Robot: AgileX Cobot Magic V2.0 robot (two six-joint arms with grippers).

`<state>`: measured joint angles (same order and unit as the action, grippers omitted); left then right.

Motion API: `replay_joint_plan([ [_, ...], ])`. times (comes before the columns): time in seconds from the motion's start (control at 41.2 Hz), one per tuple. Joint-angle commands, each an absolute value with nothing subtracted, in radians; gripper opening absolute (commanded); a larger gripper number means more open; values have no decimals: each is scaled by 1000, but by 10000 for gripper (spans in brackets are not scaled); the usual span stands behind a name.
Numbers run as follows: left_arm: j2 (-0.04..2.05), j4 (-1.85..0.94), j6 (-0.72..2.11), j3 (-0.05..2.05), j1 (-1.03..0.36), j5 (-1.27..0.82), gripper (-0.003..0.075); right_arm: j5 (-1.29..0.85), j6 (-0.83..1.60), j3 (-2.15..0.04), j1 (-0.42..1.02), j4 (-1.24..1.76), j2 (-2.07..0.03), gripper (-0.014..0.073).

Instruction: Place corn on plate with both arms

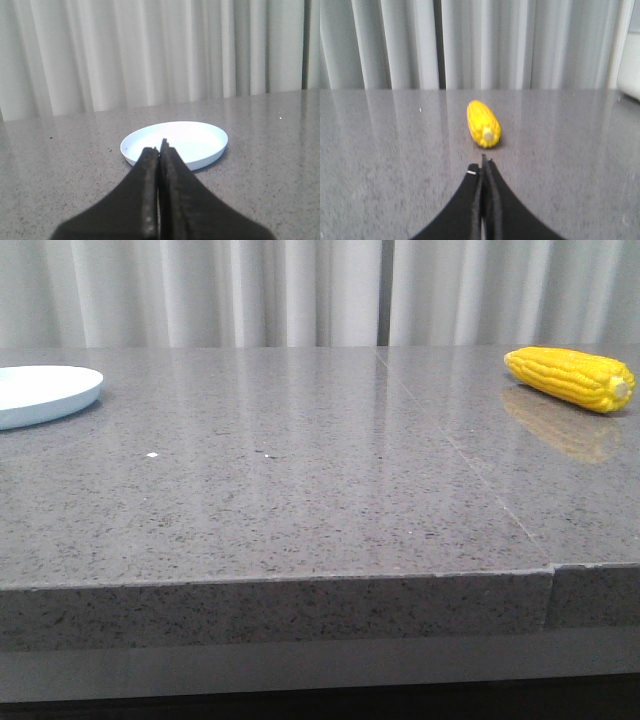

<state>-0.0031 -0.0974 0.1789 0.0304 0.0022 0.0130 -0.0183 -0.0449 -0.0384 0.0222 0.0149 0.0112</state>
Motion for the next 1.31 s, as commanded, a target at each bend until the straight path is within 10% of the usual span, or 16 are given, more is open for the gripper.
replay_joint_plan([
  [0.0,-20,-111,169,134,3,82,-20,0,-39,-159,16,18,21,-68],
  [0.51,310,-111,169,698,3,-366,-20,-461,-39,-696,16,18,-382,-68],
  [1.116,580,-126,169,715,3,-447,-20,-541,-39,-696,16,17,-695,-60],
  [1.286,609,-141,169,715,3,-450,97,-527,-39,-696,16,17,-706,186],
])
